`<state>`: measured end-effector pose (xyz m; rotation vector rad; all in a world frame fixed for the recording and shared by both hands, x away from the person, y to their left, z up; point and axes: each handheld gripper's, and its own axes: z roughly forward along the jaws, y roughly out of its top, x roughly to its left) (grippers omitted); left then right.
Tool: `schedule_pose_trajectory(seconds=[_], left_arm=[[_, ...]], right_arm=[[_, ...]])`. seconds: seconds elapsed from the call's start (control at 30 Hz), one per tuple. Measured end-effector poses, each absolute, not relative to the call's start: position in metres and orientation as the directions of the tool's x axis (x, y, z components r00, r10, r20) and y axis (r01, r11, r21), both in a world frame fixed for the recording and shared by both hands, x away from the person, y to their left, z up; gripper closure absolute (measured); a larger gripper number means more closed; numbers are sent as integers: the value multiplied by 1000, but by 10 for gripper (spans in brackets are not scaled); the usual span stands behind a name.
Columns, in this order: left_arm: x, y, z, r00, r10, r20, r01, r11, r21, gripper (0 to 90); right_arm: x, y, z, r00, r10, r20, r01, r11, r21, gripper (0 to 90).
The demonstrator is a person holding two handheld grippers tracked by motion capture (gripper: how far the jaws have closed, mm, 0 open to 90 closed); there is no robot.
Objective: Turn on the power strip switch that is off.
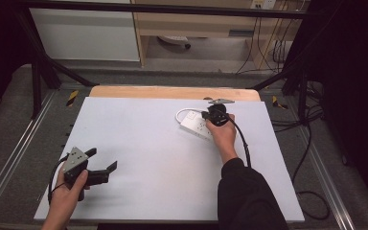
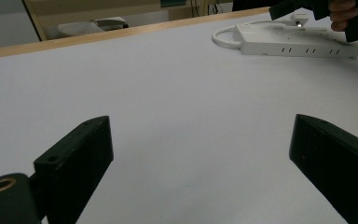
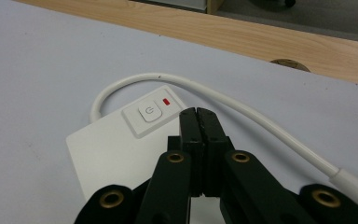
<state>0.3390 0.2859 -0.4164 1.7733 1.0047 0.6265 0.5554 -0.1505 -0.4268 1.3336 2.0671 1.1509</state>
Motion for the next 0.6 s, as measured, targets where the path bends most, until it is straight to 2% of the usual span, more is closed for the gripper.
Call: schedule_pose_trajectory(seconds=[0.6], left_arm=[[339,286,-416,526,850,-24,352,-192,916,61]], right_arm=[[552,-152,-419,-458,884,95,525,183,831,893]])
